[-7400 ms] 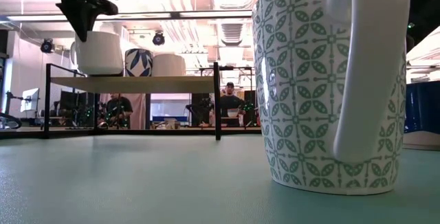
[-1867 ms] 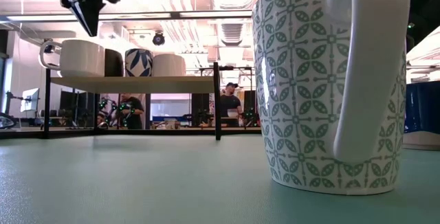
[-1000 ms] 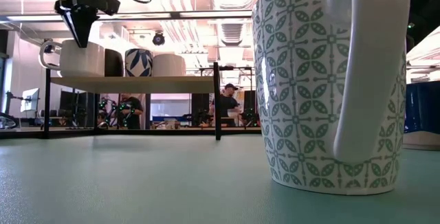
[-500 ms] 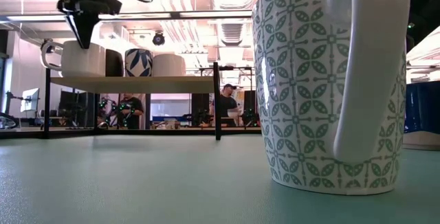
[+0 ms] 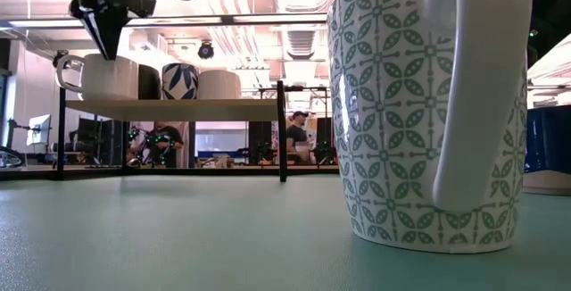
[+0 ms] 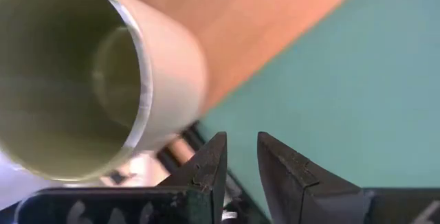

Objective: Place coffee mugs
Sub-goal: Put the white green mug on the shelf, then put the red white patterned mug on the shelf

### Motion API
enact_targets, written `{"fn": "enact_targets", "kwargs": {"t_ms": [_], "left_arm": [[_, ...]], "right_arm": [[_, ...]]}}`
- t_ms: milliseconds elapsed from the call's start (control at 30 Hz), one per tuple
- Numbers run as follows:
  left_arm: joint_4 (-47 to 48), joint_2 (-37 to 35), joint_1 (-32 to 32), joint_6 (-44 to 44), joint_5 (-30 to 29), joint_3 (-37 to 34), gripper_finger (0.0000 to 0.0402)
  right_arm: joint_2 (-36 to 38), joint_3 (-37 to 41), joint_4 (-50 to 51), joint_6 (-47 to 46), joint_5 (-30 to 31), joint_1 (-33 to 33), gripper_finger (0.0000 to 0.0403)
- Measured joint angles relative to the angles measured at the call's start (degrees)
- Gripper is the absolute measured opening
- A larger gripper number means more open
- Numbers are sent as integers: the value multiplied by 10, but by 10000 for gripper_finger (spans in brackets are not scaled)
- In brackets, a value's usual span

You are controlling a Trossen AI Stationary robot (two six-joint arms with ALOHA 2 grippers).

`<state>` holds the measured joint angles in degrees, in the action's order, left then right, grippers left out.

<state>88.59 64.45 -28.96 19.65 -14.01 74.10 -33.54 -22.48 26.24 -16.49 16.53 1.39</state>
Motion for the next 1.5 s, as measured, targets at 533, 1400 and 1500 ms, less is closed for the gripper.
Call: {"fn": "enact_targets", "kwargs": {"t_ms": [533,1400,1500], "left_arm": [[-45,34,351,313,57,0,64],[-48,257,741,732,195,0,108],[-47,267,750,730,196,0,118]], "right_arm": [[0,0,0,0,0,0,137],[0,0,0,0,0,0,137],[0,0,0,0,0,0,137]]}}
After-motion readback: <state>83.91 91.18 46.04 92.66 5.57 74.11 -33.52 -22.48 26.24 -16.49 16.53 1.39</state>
